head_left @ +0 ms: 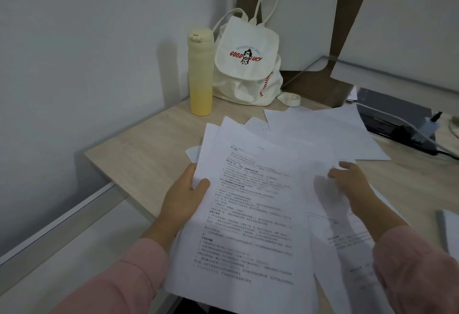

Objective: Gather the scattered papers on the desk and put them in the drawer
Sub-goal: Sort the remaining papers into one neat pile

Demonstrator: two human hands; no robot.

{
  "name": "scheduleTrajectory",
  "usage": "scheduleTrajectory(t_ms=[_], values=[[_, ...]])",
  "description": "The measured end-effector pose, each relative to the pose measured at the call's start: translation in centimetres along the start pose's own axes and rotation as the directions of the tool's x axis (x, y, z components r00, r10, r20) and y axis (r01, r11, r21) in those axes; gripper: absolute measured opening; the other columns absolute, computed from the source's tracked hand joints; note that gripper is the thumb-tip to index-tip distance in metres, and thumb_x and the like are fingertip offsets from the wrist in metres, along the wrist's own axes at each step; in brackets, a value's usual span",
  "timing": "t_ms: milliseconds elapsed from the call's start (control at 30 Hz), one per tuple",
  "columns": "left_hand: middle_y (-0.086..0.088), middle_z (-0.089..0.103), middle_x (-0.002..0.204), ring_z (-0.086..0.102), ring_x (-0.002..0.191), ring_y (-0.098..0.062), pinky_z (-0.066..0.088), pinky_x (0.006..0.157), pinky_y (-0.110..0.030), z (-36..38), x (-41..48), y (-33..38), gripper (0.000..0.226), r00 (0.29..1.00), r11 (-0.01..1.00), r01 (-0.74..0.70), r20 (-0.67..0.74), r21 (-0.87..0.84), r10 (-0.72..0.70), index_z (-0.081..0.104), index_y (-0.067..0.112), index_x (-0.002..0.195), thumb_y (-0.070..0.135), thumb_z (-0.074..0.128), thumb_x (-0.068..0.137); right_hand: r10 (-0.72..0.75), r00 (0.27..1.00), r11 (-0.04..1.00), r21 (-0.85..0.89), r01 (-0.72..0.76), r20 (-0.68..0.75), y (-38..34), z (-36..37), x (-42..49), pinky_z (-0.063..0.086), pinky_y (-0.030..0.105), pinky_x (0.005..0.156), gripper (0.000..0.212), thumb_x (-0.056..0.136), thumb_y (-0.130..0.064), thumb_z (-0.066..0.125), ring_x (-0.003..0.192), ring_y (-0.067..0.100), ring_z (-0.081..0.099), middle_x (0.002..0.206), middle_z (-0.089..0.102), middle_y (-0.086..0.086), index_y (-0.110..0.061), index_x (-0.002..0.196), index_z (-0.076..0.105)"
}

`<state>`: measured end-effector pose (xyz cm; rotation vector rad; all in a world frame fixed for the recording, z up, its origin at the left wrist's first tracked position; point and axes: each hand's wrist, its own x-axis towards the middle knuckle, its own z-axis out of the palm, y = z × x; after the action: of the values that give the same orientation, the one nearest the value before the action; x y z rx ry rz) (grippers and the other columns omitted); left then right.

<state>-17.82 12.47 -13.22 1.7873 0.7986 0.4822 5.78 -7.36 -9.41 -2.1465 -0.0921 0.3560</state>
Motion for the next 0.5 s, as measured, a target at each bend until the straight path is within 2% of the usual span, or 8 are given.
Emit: scheduleTrajectory(t_ms=[67, 100, 167, 200, 233, 333, 433, 500], values=[[0.01, 0.06, 0.098, 0.057, 0.085, -0.012, 0.046, 0.071, -0.03, 0.0, 0.0, 0.2, 0.023, 1.0, 1.0, 0.001, -0.019, -0.001, -0.001, 0.049, 0.025, 0.116, 0.02, 0.04, 0.095, 0.08, 0.996, 0.99, 0.115, -0.083, 0.026, 0.7, -0.8, 0.8, 0.039, 0.034, 0.083, 0.052, 0.088, -0.006, 0.052, 0.101, 0.032, 0.051, 0.126, 0.051, 0.022, -0.007, 0.138, 0.039], [0.013, 0.059, 0.099, 0.057, 0.086, -0.01, 0.046, 0.069, -0.028, 0.0, -0.1, 0.3, 0.027, 1.0, 1.0, 0.004, -0.024, -0.003, -0.004, 0.047, 0.026, 0.12, 0.02, 0.038, 0.095, 0.103, 0.993, 0.979, 0.171, -0.11, 0.05, 0.8, -1.0, 0.9, 0.045, 0.032, 0.076, 0.046, 0.087, -0.005, 0.053, 0.087, 0.029, 0.052, 0.109, 0.058, 0.021, -0.006, 0.132, 0.044], [0.018, 0.057, 0.103, 0.057, 0.091, -0.006, 0.045, 0.07, -0.026, -0.1, -0.1, 0.5, 0.034, 0.999, 1.0, 0.009, -0.031, -0.018, -0.01, 0.043, 0.03, 0.127, 0.021, 0.037, 0.096, 0.138, 0.987, 0.955, 0.253, -0.156, 0.088, 0.7, -1.0, 0.8, 0.05, 0.021, 0.05, 0.015, 0.086, -0.001, 0.052, 0.063, 0.022, 0.048, 0.071, 0.054, 0.014, -0.006, 0.1, 0.055], [0.019, 0.057, 0.104, 0.056, 0.094, -0.004, 0.046, 0.072, -0.026, -0.1, -0.2, 0.6, 0.036, 0.999, 1.0, 0.01, -0.032, -0.028, -0.011, 0.041, 0.032, 0.13, 0.021, 0.036, 0.096, 0.152, 0.982, 0.947, 0.268, -0.177, 0.109, 0.6, -0.9, 0.7, 0.048, 0.019, 0.042, 0.009, 0.086, 0.001, 0.051, 0.057, 0.02, 0.046, 0.061, 0.051, 0.012, -0.007, 0.083, 0.054], [0.019, 0.057, 0.106, 0.056, 0.095, -0.004, 0.046, 0.075, -0.027, -0.1, -0.2, 0.6, 0.038, 0.999, 0.999, 0.011, -0.034, -0.035, -0.012, 0.04, 0.033, 0.131, 0.02, 0.036, 0.096, 0.166, 0.976, 0.945, 0.262, -0.198, 0.14, 0.4, -0.7, 0.5, 0.048, 0.021, 0.043, 0.015, 0.086, 0.002, 0.051, 0.056, 0.02, 0.045, 0.058, 0.051, 0.01, -0.007, 0.073, 0.052], [0.02, 0.056, 0.108, 0.057, 0.097, -0.007, 0.046, 0.081, -0.031, -0.1, -0.2, 0.6, 0.042, 0.999, 0.999, 0.015, -0.039, -0.043, -0.016, 0.036, 0.036, 0.134, 0.02, 0.038, 0.095, 0.109, 0.961, 0.958, 0.23, -0.169, 0.254, 0.1, -0.6, -0.6, 0.043, 0.024, 0.053, 0.016, 0.087, 0.001, 0.053, 0.058, 0.02, 0.048, 0.067, 0.052, 0.01, -0.006, 0.073, 0.053], [0.022, 0.055, 0.108, 0.057, 0.102, -0.009, 0.046, 0.084, -0.032, -0.1, -0.2, 0.4, 0.045, 0.999, 0.999, 0.006, -0.041, -0.032, -0.008, 0.036, 0.037, 0.135, 0.023, 0.045, 0.094, 0.002, 0.934, 0.983, 0.171, -0.068, 0.357, 0.2, -0.6, -1.4, 0.047, 0.023, 0.047, 0.017, 0.088, -0.006, 0.055, 0.058, 0.022, 0.051, 0.072, 0.052, 0.014, -0.007, 0.072, 0.049], [0.017, 0.055, 0.112, 0.056, 0.104, -0.012, 0.045, 0.085, -0.032, -0.1, -0.1, 0.3, 0.047, 0.999, 1.0, 0.003, -0.042, -0.006, -0.003, 0.035, 0.035, 0.137, 0.024, 0.048, 0.093, -0.049, 0.938, 0.99, 0.14, 0.001, 0.342, 0.4, -0.5, -1.8, 0.05, 0.022, 0.045, 0.009, 0.089, -0.009, 0.056, 0.06, 0.023, 0.053, 0.077, 0.053, 0.016, -0.004, 0.082, 0.055]])
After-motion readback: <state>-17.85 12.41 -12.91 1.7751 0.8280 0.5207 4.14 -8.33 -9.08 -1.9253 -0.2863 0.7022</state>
